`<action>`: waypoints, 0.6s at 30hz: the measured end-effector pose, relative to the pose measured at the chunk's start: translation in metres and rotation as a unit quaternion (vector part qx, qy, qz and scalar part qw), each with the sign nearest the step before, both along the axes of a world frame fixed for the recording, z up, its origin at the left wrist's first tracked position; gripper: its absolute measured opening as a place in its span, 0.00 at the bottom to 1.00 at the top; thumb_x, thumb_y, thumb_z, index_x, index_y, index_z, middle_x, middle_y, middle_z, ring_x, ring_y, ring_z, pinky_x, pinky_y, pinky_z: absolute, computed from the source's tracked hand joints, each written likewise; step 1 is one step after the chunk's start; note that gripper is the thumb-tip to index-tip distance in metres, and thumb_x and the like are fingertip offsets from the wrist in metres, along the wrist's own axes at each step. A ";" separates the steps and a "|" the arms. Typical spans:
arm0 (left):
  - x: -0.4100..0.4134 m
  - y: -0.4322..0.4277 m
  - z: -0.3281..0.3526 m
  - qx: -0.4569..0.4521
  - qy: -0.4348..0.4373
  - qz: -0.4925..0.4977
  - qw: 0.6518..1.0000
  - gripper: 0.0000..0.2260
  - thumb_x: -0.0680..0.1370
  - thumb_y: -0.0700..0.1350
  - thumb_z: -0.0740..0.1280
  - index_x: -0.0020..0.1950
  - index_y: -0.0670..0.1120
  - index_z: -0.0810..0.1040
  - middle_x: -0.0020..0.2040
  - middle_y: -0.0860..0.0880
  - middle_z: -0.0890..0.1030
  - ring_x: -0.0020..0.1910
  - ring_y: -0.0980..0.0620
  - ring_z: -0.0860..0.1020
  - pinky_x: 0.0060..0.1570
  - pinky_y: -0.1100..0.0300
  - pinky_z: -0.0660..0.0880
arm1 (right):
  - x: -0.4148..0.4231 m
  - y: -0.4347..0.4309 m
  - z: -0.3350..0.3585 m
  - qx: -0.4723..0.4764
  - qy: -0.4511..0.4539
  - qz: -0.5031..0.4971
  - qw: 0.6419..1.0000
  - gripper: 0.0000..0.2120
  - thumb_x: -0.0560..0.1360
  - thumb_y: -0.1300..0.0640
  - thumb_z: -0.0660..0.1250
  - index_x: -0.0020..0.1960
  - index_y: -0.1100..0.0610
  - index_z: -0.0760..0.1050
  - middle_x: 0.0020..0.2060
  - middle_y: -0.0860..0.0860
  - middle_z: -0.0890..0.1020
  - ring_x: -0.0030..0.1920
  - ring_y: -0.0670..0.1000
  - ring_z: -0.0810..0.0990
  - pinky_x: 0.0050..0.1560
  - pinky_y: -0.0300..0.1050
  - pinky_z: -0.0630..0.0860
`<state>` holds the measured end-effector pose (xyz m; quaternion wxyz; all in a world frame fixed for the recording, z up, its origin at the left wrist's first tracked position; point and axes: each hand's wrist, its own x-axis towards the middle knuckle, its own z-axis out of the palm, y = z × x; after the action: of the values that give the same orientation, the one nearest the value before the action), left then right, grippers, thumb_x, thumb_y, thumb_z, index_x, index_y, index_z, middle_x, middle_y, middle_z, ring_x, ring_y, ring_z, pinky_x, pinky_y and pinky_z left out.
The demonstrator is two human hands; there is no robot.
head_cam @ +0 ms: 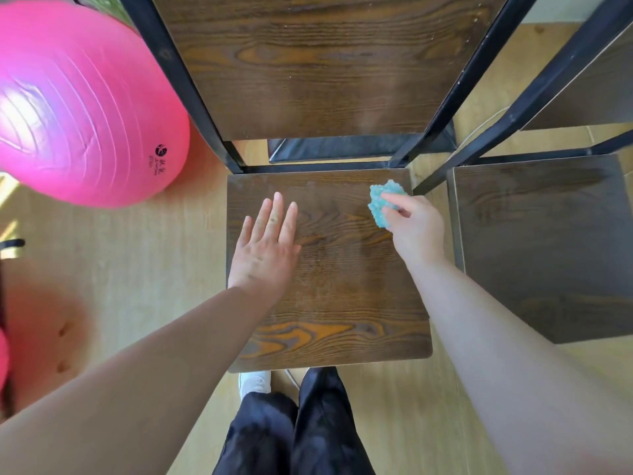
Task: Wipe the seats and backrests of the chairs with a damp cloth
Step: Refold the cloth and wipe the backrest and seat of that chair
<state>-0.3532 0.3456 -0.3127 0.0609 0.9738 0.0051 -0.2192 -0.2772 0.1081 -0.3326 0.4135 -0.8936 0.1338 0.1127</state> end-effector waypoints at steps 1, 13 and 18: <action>-0.004 0.001 0.001 -0.002 0.001 -0.002 1.000 0.28 0.86 0.51 0.48 0.80 0.48 0.36 0.80 0.46 0.34 0.79 0.48 0.34 0.78 0.49 0.40 | -0.008 0.003 0.000 0.018 0.004 -0.007 1.000 0.13 0.79 0.56 0.67 0.61 0.44 0.80 0.59 0.45 0.77 0.58 0.47 0.78 0.53 0.44 0.82; -0.064 0.012 -0.005 -0.015 0.076 -0.020 0.997 0.28 0.86 0.53 0.50 0.81 0.49 0.39 0.81 0.48 0.35 0.79 0.50 0.36 0.78 0.50 0.41 | -0.102 0.054 -0.007 0.041 0.036 0.029 0.998 0.14 0.78 0.58 0.69 0.63 0.50 0.80 0.54 0.48 0.79 0.54 0.47 0.79 0.55 0.45 0.81; -0.080 0.020 -0.014 -0.019 0.083 -0.022 0.996 0.28 0.86 0.53 0.51 0.81 0.49 0.41 0.81 0.48 0.36 0.80 0.50 0.37 0.78 0.50 0.42 | -0.130 0.067 -0.020 -0.037 0.027 0.136 0.990 0.20 0.75 0.62 0.72 0.66 0.55 0.78 0.55 0.52 0.80 0.53 0.50 0.79 0.60 0.46 0.77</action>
<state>-0.4336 0.3660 -0.3271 0.0744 0.9508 -0.0153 -0.3003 -0.4074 0.1756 -0.3526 0.3570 -0.9149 0.0262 0.1869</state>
